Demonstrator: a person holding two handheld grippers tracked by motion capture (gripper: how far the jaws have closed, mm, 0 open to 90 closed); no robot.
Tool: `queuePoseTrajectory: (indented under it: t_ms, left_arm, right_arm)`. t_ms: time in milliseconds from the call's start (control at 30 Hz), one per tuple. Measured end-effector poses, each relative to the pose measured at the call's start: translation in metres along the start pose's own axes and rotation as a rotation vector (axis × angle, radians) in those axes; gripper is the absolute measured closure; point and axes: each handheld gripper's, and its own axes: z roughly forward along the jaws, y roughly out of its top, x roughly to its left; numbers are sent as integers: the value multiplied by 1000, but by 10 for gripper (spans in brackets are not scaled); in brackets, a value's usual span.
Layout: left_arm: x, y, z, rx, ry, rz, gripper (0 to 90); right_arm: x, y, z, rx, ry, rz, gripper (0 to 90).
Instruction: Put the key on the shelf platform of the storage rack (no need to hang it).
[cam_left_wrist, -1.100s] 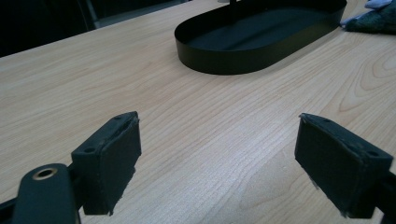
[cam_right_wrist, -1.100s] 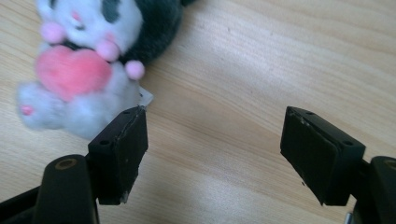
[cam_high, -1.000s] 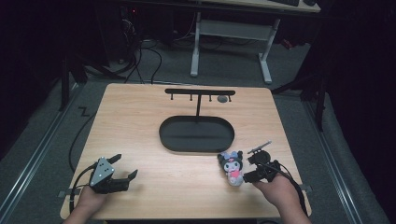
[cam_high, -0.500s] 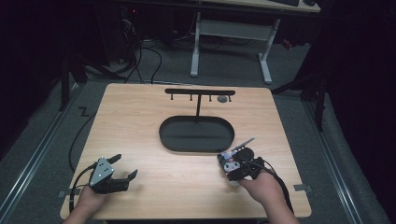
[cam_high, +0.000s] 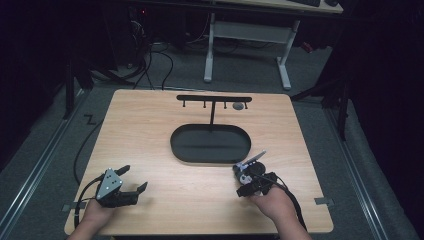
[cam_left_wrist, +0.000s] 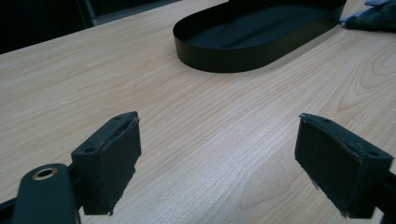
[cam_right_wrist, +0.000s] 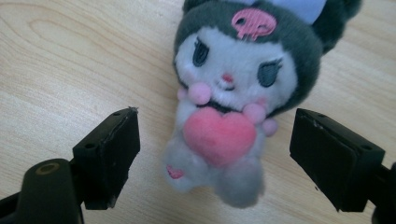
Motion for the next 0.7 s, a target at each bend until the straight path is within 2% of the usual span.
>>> queuePoseTrajectory:
  t_ms: [200, 333, 433, 567, 700]
  left_arm:
    - [0, 0, 0, 0, 0, 1, 154]
    - [0, 0, 0, 0, -1, 0, 154]
    - [0, 0, 0, 3, -1, -3, 154]
    - [1, 0, 0, 2, -2, -1, 154]
    - [1, 0, 0, 2, -1, -1, 154]
  right_arm:
    - [2, -6, 6, 16, 16, 3, 155]
    - [1, -9, 9, 38, 5, 0, 156]
    - [-1, -10, 10, 30, 3, 2, 169]
    - [-6, -11, 11, 35, 14, 36, 232]
    - [-13, -13, 8, 31, -9, 35, 289]
